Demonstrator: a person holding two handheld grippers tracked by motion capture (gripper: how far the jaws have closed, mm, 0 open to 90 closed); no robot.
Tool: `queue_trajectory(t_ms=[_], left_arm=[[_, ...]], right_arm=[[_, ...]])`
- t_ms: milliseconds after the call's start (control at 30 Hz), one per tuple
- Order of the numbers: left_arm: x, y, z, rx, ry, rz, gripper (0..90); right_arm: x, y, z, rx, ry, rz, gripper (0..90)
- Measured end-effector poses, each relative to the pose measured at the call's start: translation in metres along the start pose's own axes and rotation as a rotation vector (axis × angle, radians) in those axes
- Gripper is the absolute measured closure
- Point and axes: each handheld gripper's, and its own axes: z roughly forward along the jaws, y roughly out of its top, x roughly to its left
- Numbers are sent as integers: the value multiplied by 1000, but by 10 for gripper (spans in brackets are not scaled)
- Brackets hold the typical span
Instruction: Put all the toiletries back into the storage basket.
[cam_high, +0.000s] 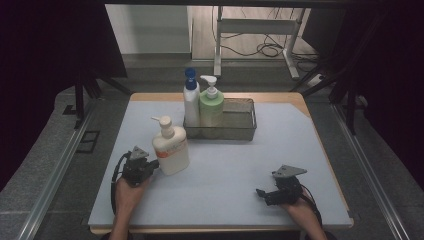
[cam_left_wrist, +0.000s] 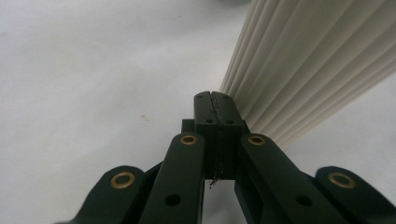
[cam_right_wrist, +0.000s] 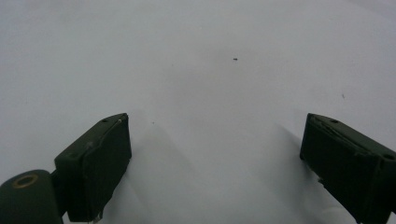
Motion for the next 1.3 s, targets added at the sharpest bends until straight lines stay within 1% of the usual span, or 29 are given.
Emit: queue_trajectory(t_ms=[100, 267, 367, 533, 733, 1300], left_arm=[[-6, 1, 0, 8, -5, 21, 894], [-15, -1, -1, 15, -24, 29, 894], [-20, -1, -1, 22, -33, 46, 894], [-28, -2, -1, 31, -47, 57, 894], [-37, -3, -1, 32, -67, 64, 894], [-64, -3, 3, 37, -115, 120, 894]], right_arm=[[0, 0, 0, 0, 0, 0, 88], [0, 0, 0, 0, 0, 0, 88], [0, 0, 0, 0, 0, -1, 88], [0, 0, 0, -1, -1, -1, 88], [0, 0, 0, -1, -1, -2, 88], [0, 0, 0, -1, -1, -2, 88]])
